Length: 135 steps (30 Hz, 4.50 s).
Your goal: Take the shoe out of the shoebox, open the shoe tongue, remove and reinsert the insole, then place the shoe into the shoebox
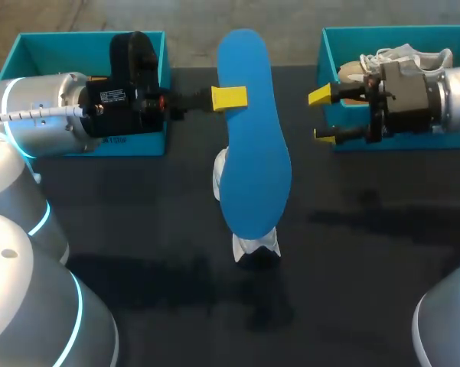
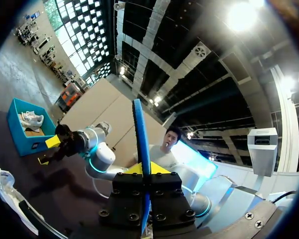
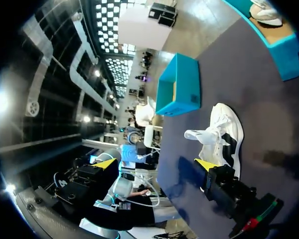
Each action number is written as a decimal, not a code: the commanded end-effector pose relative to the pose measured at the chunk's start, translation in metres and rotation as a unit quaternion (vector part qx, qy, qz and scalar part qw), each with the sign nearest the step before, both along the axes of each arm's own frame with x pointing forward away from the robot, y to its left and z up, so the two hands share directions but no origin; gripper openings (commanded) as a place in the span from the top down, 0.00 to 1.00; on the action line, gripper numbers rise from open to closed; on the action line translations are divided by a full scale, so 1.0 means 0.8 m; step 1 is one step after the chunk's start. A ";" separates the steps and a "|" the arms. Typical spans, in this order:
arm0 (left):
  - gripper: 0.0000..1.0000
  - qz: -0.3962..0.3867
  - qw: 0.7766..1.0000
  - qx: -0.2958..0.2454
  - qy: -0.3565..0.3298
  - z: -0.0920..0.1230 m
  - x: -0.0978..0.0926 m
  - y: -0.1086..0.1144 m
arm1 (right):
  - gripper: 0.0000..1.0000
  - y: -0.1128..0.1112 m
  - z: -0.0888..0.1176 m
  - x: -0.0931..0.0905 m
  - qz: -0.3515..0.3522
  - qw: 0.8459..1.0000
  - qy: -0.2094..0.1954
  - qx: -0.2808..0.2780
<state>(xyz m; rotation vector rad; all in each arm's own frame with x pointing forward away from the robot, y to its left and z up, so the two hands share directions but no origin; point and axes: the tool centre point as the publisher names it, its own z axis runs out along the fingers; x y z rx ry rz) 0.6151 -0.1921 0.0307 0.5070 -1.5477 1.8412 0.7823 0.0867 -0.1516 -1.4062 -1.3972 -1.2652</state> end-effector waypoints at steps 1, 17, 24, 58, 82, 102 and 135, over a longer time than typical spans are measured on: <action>1.00 0.000 1.000 -0.001 0.000 -0.001 0.001 -0.003 | 0.00 -0.004 -0.003 -0.005 -0.016 1.000 -0.004 0.012; 1.00 0.000 1.000 -0.001 0.000 -0.001 0.001 -0.003 | 0.00 -0.004 -0.003 -0.005 -0.016 1.000 -0.004 0.012; 1.00 -0.001 0.998 -0.002 -0.056 -0.007 0.009 0.000 | 0.00 -0.004 -0.003 -0.005 -0.016 1.000 -0.004 0.012; 1.00 0.015 0.638 -0.034 -0.770 -0.071 0.079 0.024 | 0.00 -0.004 -0.003 -0.005 -0.016 1.000 -0.004 0.012; 1.00 0.027 0.461 -0.040 -0.886 -0.122 0.087 0.028 | 0.00 -0.004 -0.003 -0.005 -0.016 1.000 -0.004 0.012; 1.00 0.022 0.309 -0.013 -0.951 -0.194 0.098 0.017 | 0.00 0.005 -0.002 -0.005 -0.002 1.000 0.000 0.014; 1.00 0.033 0.247 0.009 -0.968 -0.232 0.142 -0.061 | 0.38 0.056 0.004 -0.016 0.067 0.998 0.013 0.017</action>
